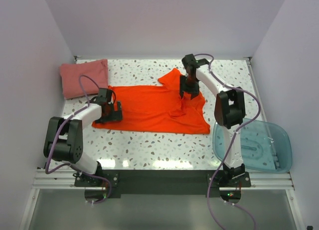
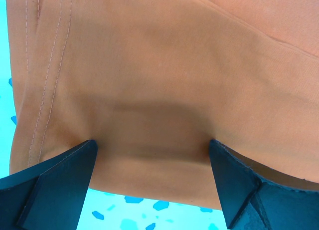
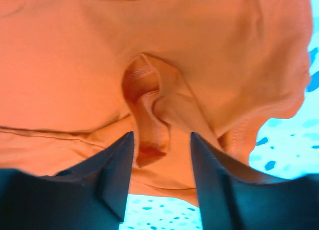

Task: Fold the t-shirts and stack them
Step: Fold the tshirt

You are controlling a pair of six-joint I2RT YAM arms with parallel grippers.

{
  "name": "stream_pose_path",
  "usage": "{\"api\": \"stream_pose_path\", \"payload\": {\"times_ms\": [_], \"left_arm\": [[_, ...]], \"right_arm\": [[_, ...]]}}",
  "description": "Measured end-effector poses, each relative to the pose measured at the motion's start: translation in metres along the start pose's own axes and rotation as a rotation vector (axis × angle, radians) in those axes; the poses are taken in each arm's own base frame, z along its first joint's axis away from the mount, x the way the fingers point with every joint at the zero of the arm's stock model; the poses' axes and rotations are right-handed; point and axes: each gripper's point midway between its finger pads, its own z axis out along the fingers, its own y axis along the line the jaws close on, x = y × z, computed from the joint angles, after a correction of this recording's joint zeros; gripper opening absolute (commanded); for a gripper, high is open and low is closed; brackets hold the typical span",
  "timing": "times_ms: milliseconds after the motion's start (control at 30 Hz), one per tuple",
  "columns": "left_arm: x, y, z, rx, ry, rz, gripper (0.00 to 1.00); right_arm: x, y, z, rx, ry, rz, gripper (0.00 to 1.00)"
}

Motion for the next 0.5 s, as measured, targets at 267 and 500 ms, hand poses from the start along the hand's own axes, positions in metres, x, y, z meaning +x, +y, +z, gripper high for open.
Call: {"api": "stream_pose_path", "payload": {"times_ms": [267,500], "left_arm": [[0.000,0.000,-0.001,0.000,0.001,-0.001,1.00],[0.004,0.002,-0.003,-0.005,0.015,0.000,1.00]], "right_arm": [[0.016,-0.003,-0.017,-0.023,-0.024,-0.021,0.57],[0.064,0.017,-0.032,-0.101,0.008,-0.099,0.50]]}}
